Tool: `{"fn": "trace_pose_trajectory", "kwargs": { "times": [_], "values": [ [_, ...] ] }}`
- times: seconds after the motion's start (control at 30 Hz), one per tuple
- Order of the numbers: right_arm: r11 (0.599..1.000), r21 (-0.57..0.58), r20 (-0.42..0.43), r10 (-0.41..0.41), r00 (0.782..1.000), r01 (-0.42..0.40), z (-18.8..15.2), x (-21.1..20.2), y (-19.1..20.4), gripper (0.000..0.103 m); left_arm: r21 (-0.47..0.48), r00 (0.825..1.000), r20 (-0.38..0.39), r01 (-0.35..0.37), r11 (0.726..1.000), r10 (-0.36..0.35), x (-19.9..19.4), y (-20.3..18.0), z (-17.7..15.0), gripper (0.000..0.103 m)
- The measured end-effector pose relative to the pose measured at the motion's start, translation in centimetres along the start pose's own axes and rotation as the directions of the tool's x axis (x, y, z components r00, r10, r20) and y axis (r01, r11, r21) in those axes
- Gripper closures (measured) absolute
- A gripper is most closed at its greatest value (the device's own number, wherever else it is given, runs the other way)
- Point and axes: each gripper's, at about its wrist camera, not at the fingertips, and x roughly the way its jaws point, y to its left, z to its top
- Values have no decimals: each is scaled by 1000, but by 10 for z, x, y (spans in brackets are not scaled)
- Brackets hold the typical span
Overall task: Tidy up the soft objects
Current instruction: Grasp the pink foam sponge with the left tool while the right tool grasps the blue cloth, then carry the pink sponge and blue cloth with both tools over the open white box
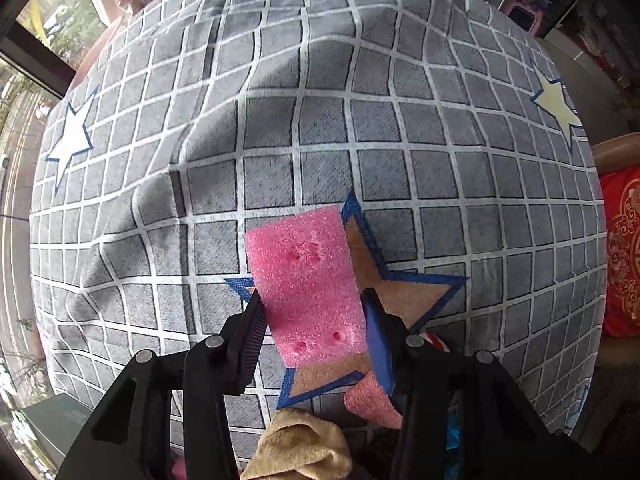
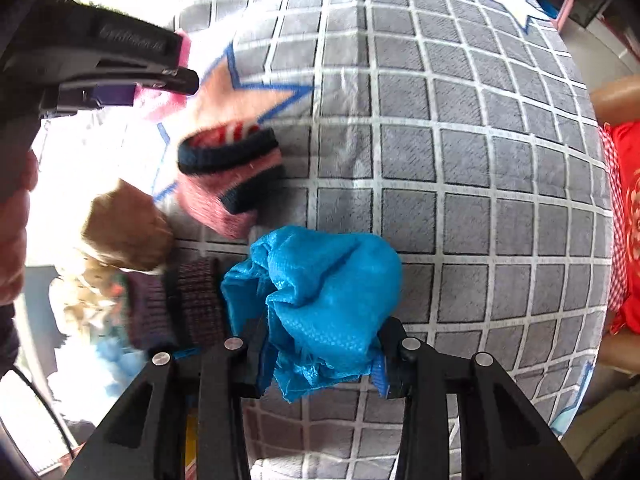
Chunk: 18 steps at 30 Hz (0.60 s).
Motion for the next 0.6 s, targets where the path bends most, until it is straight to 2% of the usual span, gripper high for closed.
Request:
{"fn": "trace_pose_trajectory", "kwargs": {
  "times": [0.13,0.3,0.47,0.6],
  "values": [
    [999,18,40,30,999,-30,-4,-25,-7,64,40,998,52,18,999,-20,-36,-11,-5,53],
    [995,68,87,72,994,-78,-15,-58,-25,64,86,994,88,64,994,-71,-67,-13,-33,53],
    [990,102,137,83,987,-98,-32,-98,-33,64,142,987,105,107,984,-123,-100,-38,-59,53],
    [986,127,151,91,984,-110,-36,-118,-55,64,227,983,132,95,969,-128,-125,-64,-84,53]
  ]
}}
